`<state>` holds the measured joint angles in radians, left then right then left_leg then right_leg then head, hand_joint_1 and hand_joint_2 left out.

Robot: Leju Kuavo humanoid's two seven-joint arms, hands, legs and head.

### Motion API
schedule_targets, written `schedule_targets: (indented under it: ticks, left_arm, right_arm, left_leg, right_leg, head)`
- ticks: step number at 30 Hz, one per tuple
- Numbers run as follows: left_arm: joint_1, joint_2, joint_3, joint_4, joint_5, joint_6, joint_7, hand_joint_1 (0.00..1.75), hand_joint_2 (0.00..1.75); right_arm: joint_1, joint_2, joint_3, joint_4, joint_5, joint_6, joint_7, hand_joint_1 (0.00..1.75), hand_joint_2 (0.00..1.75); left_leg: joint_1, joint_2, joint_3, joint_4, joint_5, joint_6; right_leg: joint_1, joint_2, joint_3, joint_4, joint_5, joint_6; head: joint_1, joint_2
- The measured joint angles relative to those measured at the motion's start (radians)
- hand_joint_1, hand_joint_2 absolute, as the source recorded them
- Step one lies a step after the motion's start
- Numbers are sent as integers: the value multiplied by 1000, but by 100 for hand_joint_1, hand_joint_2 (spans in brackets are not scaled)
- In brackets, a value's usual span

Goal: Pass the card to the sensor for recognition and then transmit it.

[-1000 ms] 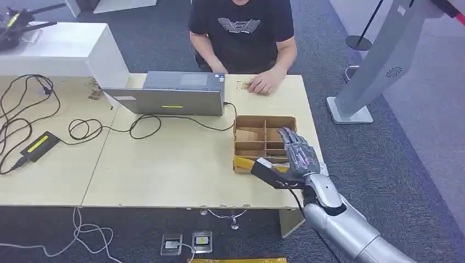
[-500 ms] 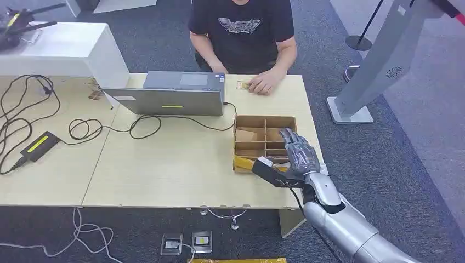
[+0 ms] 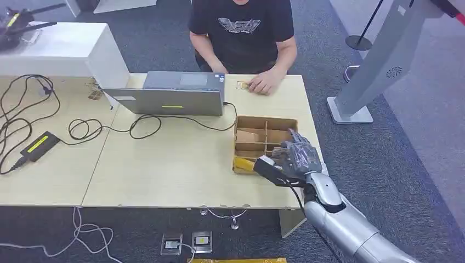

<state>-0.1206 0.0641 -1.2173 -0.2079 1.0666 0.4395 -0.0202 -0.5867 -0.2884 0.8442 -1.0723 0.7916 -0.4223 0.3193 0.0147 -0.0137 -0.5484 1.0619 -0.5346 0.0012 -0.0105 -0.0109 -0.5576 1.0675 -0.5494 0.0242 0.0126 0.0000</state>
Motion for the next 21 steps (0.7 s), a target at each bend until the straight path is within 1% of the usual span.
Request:
schedule_targets:
  ticks: [21]
  left_arm:
    - [0, 0, -1, 0, -8, 0, 0, 0, 0]
  right_arm:
    - [1, -1, 0, 0, 8, -9, -10, 175, 175]
  left_leg:
    - [0, 0, 0, 0, 0, 0]
  right_leg:
    - [0, 1, 0, 0, 0, 0]
  head:
    - [0, 0]
